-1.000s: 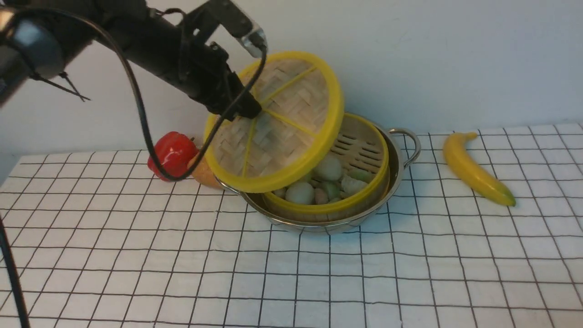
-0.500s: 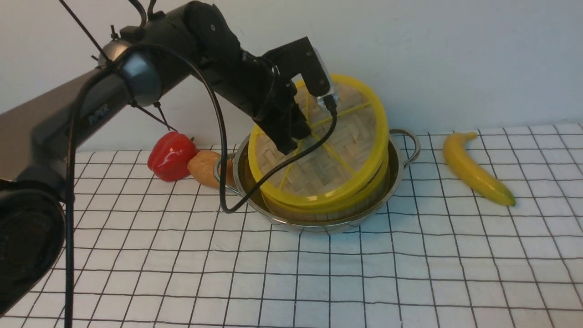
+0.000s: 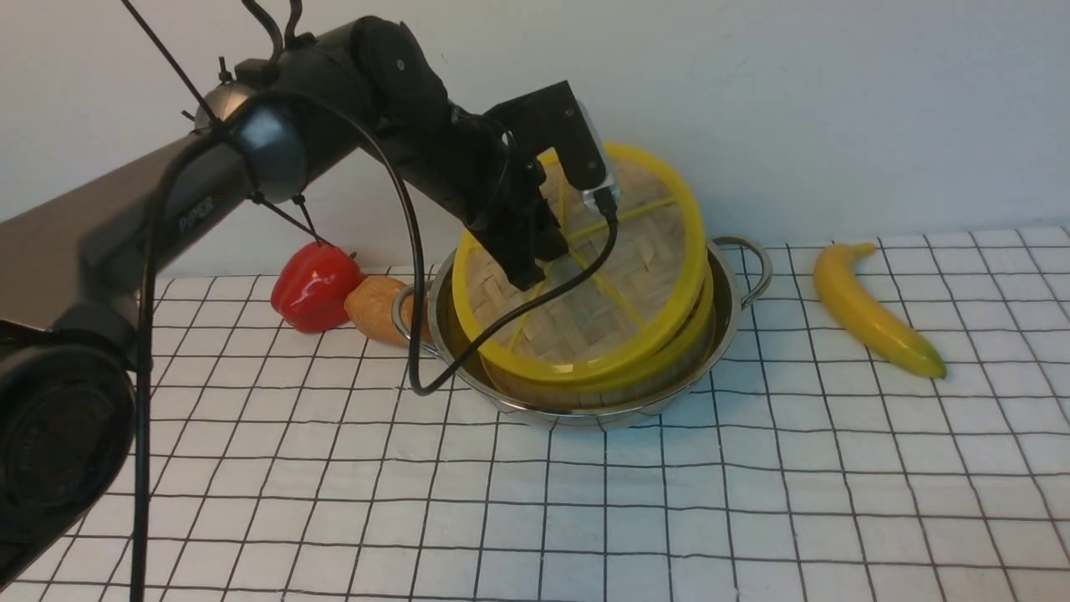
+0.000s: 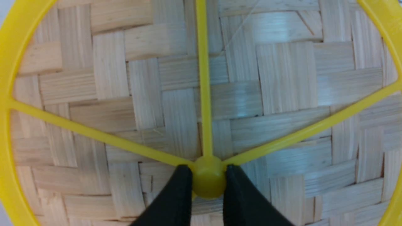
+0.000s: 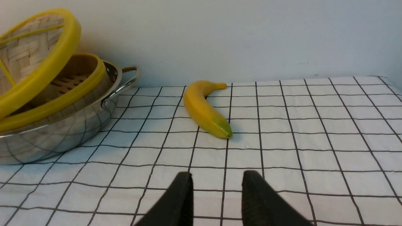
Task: Place the steamer in the pot on the white tablecloth, and put the lid on the steamer.
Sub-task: 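Place the yellow bamboo steamer lid onto the steamer in the pot with the left gripper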
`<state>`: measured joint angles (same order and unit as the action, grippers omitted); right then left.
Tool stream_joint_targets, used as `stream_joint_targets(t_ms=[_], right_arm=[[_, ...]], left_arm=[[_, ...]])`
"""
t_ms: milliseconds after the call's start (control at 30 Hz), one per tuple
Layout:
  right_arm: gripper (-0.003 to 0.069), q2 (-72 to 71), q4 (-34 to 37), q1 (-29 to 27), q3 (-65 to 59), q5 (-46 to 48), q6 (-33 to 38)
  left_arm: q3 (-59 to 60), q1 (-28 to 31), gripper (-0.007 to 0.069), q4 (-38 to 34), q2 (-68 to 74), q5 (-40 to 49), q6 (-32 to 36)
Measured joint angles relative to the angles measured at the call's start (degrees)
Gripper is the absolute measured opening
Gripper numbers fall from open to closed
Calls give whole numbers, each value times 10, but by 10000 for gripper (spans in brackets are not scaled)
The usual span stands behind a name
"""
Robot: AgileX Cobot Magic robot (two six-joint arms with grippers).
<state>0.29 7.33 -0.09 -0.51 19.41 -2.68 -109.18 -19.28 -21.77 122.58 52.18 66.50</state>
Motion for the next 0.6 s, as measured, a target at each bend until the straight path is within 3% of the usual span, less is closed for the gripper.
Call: stream_joint_targets(t_ms=[600], right_arm=[[240, 0, 0, 0, 0, 0, 0]], left_arm=[[0, -1, 120, 0, 24, -34, 21]])
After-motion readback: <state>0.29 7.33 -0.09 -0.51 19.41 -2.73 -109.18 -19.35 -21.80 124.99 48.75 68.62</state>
